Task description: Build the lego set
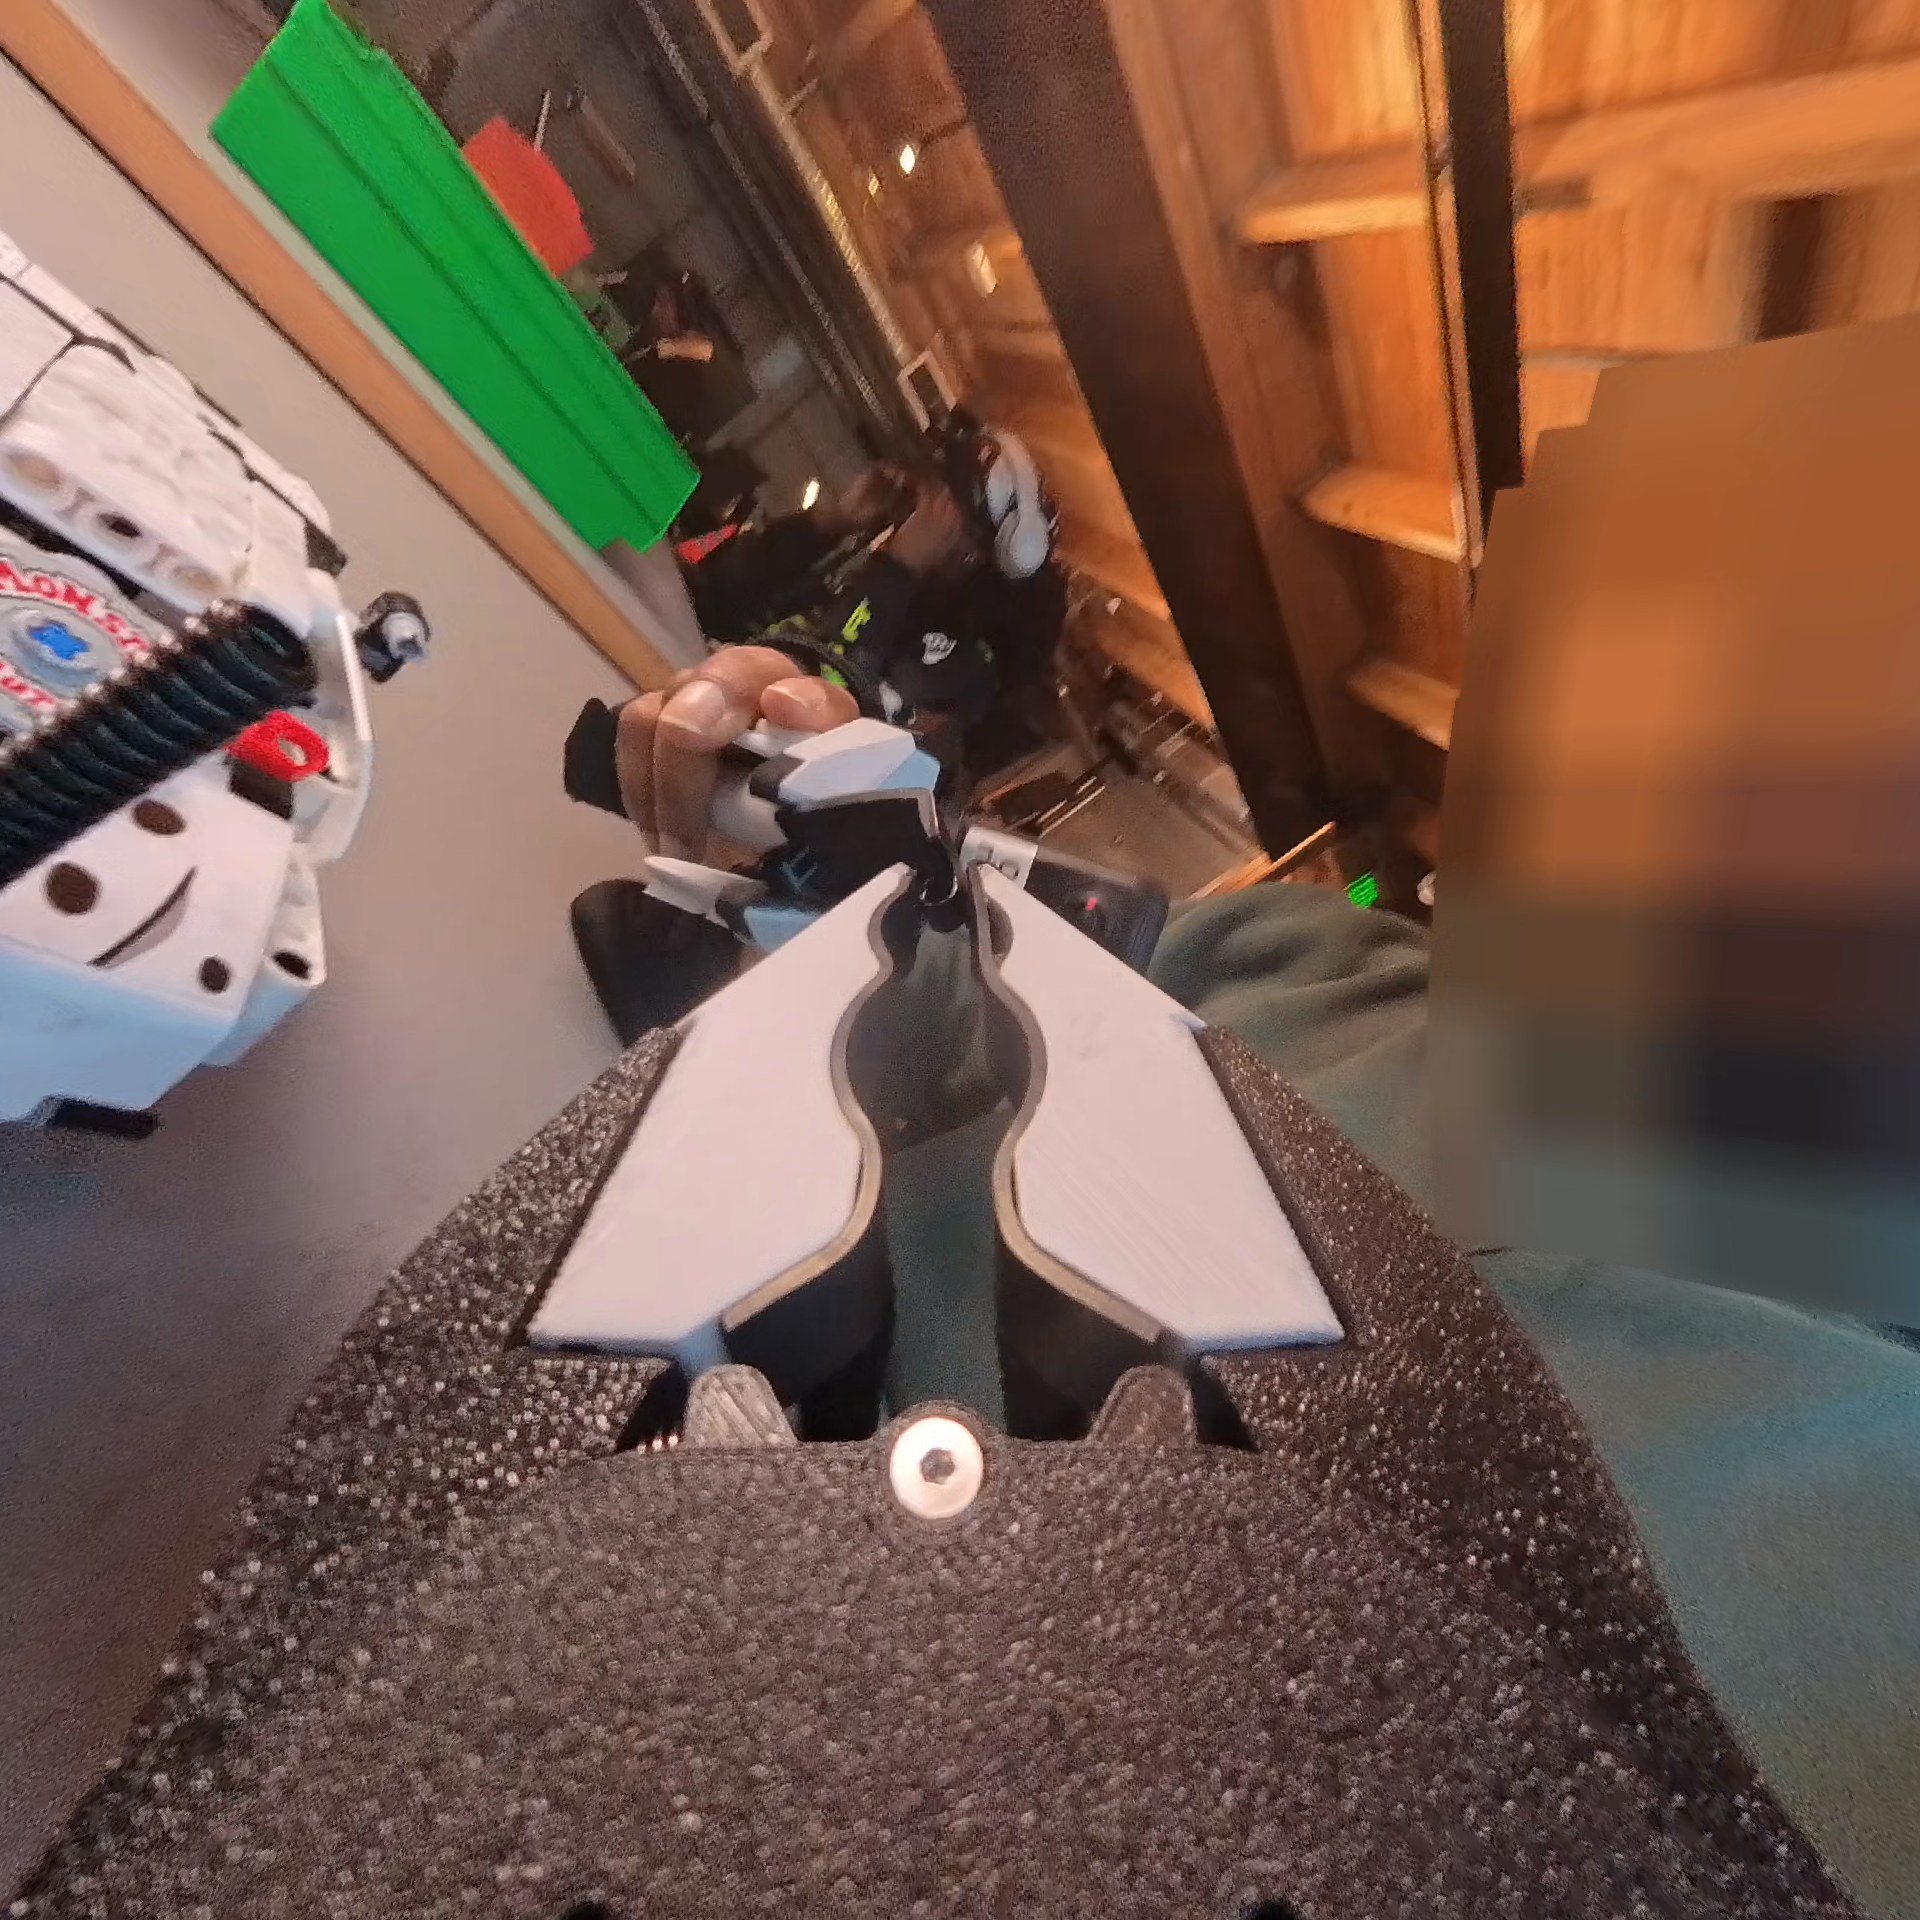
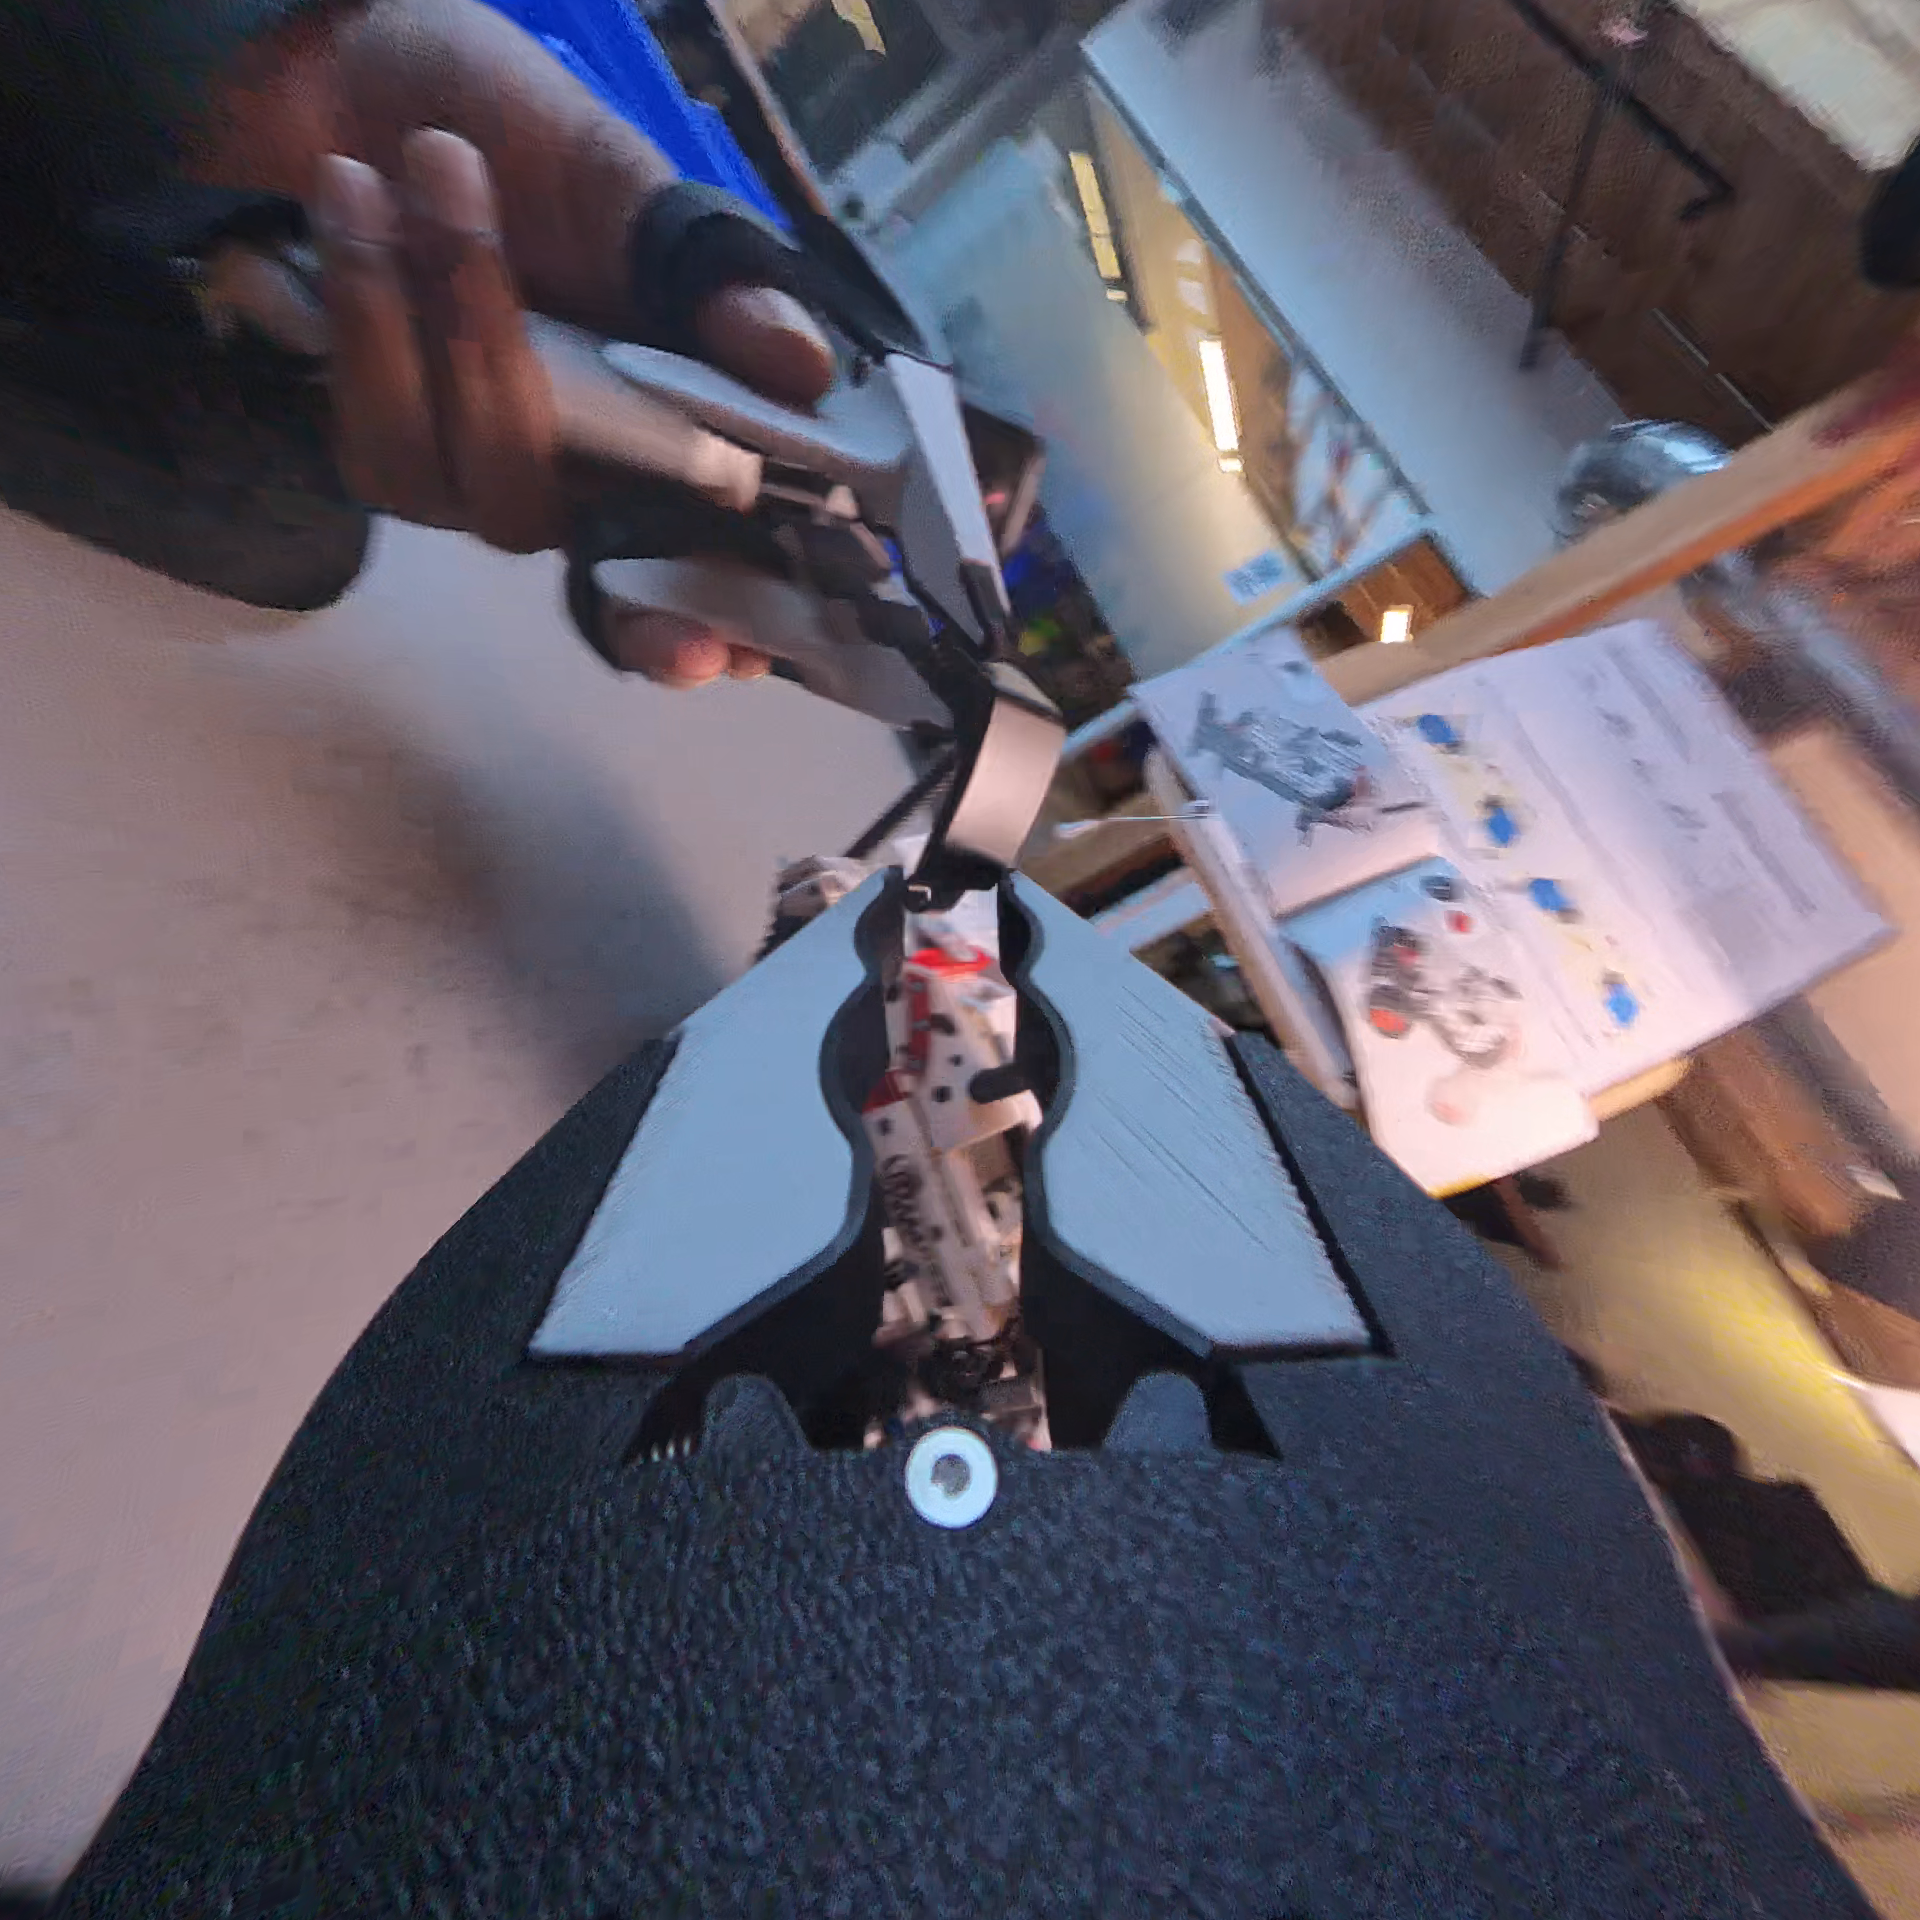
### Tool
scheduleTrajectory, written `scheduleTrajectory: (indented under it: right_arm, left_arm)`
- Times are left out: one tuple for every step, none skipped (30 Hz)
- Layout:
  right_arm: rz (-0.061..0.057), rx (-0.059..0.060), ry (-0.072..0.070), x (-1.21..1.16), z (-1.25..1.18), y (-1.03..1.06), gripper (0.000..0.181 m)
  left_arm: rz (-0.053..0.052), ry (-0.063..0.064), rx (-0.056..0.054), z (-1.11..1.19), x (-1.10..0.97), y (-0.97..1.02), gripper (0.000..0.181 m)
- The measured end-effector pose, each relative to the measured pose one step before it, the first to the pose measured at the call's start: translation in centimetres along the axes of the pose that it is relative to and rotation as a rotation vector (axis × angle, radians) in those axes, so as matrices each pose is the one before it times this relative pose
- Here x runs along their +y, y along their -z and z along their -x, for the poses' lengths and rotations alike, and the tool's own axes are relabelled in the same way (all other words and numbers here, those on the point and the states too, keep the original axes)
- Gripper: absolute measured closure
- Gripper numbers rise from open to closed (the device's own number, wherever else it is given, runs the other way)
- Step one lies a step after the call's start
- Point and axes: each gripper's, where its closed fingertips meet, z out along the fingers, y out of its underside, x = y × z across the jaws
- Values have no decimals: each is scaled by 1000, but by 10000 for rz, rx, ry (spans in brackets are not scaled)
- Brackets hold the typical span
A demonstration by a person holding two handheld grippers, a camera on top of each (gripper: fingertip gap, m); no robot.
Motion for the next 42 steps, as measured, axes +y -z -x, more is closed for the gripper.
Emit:
scheduleTrajectory:
  right_arm:
    - [-49,-1390,-651,280,1603,465,165]
    - [-104,-1186,-750,64,1290,510,167]
    - [-220,-769,-687,-276,666,530,167]
    - [-192,-688,-729,-403,428,536,166]
    - [-119,-659,-848,-407,231,479,162]
    - [-57,-478,-810,-395,-110,387,156]
    - [-11,-354,-589,-315,-229,289,148]
    - [36,-262,-356,-218,-220,161,143]
    - [80,-63,-141,-110,-297,-14,140]
    - [83,55,54,-57,-261,-182,137]
    - [-100,243,109,-281,-391,-217,139]
    - [-163,295,35,-286,-417,-229,146]
    - [-56,103,4,-55,-81,-217,155]
    - [-185,139,21,-203,-67,-99,162]
    - [-286,241,-54,-297,-270,30,166]
    - [-251,45,-225,-217,-73,89,172]
    - [-259,17,-360,-217,-70,54,175]
    - [-255,113,-349,-181,-167,-7,177]
    - [-220,66,-284,-107,-112,0,180]
    - [-246,93,-334,-157,-235,46,181]
    - [-303,10,-434,-257,-273,153,180]
    - [-349,-73,-510,-393,-236,234,180]
    - [-383,-84,-469,-480,-236,257,180]
    - [-348,-171,-397,-451,-40,197,180]
    - [-260,-218,-288,-335,110,64,180]
    - [-136,-205,-189,-116,175,-80,180]
    - [-69,-169,-149,13,161,-185,180]
    - [-1,-92,-116,123,59,-236,181]
    - [100,-25,-44,269,-35,-242,180]
    - [147,-37,51,348,24,-203,180]
    - [161,100,57,362,-156,-157,180]
    - [184,166,-3,375,-289,-93,180]
    - [262,304,38,475,-587,-22,178]
    - [377,496,238,550,-956,73,175]
    - [320,282,354,313,-829,268,168]
    - [251,-39,287,33,-545,435,157]
    - [468,-6,371,226,-783,490,150]
    - [768,195,718,726,-1188,445,146]
    - [873,199,999,1098,-1210,312,148]
    - [791,41,927,1168,-941,51,150]
    - [610,-107,663,889,-645,-206,151]
    - [394,-361,432,433,-133,-325,151]
  left_arm:
    - [604,-164,-217,216,617,184,176]
    - [626,-85,-49,26,608,114,176]
    - [487,-123,-230,315,383,86,176]
    - [573,-121,-248,374,472,18,176]
    - [613,-104,-118,153,489,-88,176]
    - [500,-109,-164,157,249,-190,176]
    - [454,-128,-61,-83,72,-293,176]
    - [343,-192,56,-344,-184,-349,176]
    - [196,-198,68,-404,-450,-346,176]
    - [138,-166,98,-417,-510,-301,176]
    - [114,-169,94,-357,-442,-274,176]
    - [2,-123,43,-194,-468,-161,176]
    - [-139,-44,-5,12,-534,12,176]
    - [-253,10,76,-11,-528,168,176]
    - [-331,49,156,-87,-488,193,176]
    - [-397,10,52,49,-463,193,176]
    - [-492,5,-79,244,-550,239,176]
    - [-519,14,-225,460,-543,276,175]
    - [-449,-81,-273,484,-412,281,172]
    - [-424,-213,-99,96,-315,293,172]
    - [-471,-185,47,-206,-327,327,168]
    - [-476,-88,108,-282,-311,351,167]
    - [-400,-38,14,-116,-207,251,163]
    - [-276,-60,-201,191,-62,109,161]
    - [-139,-111,-189,124,69,-43,158]
    - [-28,-87,28,-242,137,-176,158]
    - [5,-6,81,-324,117,-246,159]
    - [4,-33,46,-268,86,-236,165]
    - [20,-78,-9,-146,103,-197,174]
    - [-34,-74,-126,90,33,-92,176]
    - [5,23,-105,171,89,18,177]
    - [-2,64,-219,433,103,127,178]
    - [55,112,-303,606,195,205,179]
    - [69,176,-360,719,209,241,180]
    - [-46,270,-299,632,58,291,181]
    - [-130,324,-195,486,-85,367,181]
    - [-150,334,-151,459,-67,379,180]
    - [-153,341,-167,524,-7,310,181]
    - [-108,336,-125,516,100,180,181]
    - [-49,335,-110,519,162,44,181]
    - [-51,300,-74,429,125,-30,181]
    - [29,255,-61,332,171,-103,181]
